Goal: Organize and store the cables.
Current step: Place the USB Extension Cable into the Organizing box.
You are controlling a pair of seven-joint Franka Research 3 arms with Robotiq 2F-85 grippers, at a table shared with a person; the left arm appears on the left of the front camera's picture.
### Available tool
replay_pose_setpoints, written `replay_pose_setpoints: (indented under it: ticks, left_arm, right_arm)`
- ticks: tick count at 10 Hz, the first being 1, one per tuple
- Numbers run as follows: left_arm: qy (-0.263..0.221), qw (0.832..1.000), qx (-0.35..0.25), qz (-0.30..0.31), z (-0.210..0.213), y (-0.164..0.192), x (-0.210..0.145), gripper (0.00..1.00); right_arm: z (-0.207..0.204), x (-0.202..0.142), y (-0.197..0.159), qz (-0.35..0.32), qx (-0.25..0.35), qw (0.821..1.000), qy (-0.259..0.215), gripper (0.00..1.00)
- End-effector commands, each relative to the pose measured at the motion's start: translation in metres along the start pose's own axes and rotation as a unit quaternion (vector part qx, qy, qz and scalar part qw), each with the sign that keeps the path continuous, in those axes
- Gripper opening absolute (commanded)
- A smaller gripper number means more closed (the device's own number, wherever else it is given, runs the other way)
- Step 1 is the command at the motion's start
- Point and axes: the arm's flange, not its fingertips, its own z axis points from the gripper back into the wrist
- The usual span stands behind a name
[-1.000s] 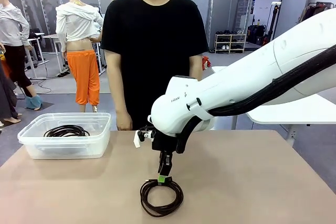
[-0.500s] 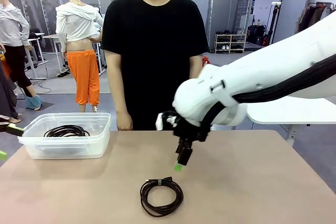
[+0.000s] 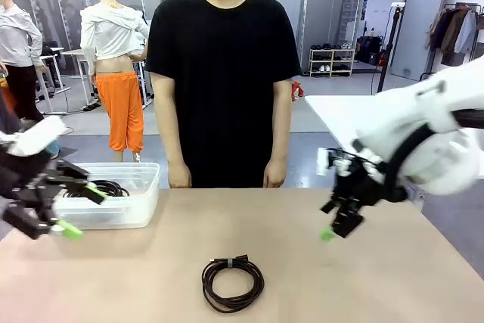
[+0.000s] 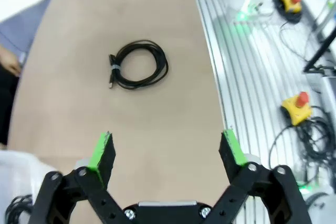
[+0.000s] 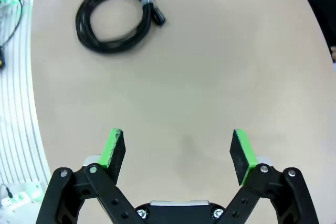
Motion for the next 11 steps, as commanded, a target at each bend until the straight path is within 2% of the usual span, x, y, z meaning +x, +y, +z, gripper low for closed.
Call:
replay_pose_setpoints:
  ticks: [1, 3, 5, 7, 9, 11]
  left_arm:
    - [0.037, 0.998, 0.009, 0.042, -0.046, 0.025, 0.029, 1.0]
    - [0.084, 0.994, 0.031, 0.057, -0.099, 0.044, 0.057, 1.0]
    - [0.121, 0.989, 0.051, 0.066, -0.146, 0.06, 0.089, 1.0]
    - [0.148, 0.986, 0.059, 0.049, -0.183, 0.081, 0.112, 1.0]
    - [0.196, 0.977, 0.067, 0.053, -0.225, 0.103, 0.118, 1.0]
    - [0.247, 0.965, 0.079, 0.045, -0.252, 0.122, 0.112, 1.0]
  right_arm:
    - [0.024, -0.052, 0.012, 0.004, -0.005, 0.998, -0.058, 1.0]
    - [0.059, -0.102, 0.016, 0.009, -0.017, 0.992, -0.121, 1.0]
    - [0.088, -0.147, 0.029, -0.008, -0.043, 0.986, -0.159, 1.0]
    - [0.101, -0.187, 0.042, -0.022, -0.06, 0.979, -0.193, 1.0]
    - [0.112, -0.219, 0.058, -0.012, -0.084, 0.968, -0.235, 1.0]
    - [0.114, -0.236, 0.066, -0.007, -0.091, 0.959, -0.269, 1.0]
